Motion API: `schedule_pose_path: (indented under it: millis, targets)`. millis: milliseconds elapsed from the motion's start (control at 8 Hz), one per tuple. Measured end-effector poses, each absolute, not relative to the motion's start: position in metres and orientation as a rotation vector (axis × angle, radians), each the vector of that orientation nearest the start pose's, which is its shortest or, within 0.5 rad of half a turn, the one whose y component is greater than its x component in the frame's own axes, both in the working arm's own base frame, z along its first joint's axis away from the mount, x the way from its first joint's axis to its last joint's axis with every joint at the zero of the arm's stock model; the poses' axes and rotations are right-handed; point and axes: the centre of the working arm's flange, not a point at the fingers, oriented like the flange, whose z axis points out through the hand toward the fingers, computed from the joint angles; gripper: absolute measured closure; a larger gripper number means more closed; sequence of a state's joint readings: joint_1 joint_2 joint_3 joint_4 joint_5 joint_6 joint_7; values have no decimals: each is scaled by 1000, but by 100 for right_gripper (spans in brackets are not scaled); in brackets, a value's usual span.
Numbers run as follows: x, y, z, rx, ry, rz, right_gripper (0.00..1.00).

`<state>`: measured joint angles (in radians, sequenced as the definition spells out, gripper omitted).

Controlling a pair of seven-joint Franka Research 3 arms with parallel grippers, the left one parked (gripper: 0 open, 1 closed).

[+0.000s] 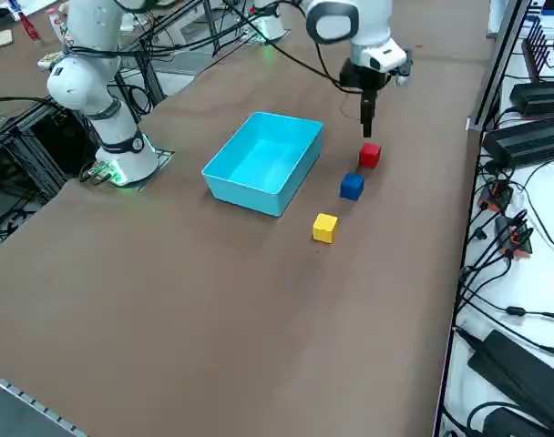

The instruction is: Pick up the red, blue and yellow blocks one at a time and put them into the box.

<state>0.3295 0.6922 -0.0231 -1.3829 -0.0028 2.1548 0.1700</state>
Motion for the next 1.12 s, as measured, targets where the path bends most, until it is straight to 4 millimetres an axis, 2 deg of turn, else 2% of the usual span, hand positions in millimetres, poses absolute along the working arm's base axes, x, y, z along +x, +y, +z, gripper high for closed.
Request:
schedule_pose_path:
  millis: [125,375,1125]
  targets:
    - [707,236,295,-3130,-229,-123,0]
    - [717,238,271,-3137,-185,-113,0]
    - [719,244,225,-3153,-146,-58,0]
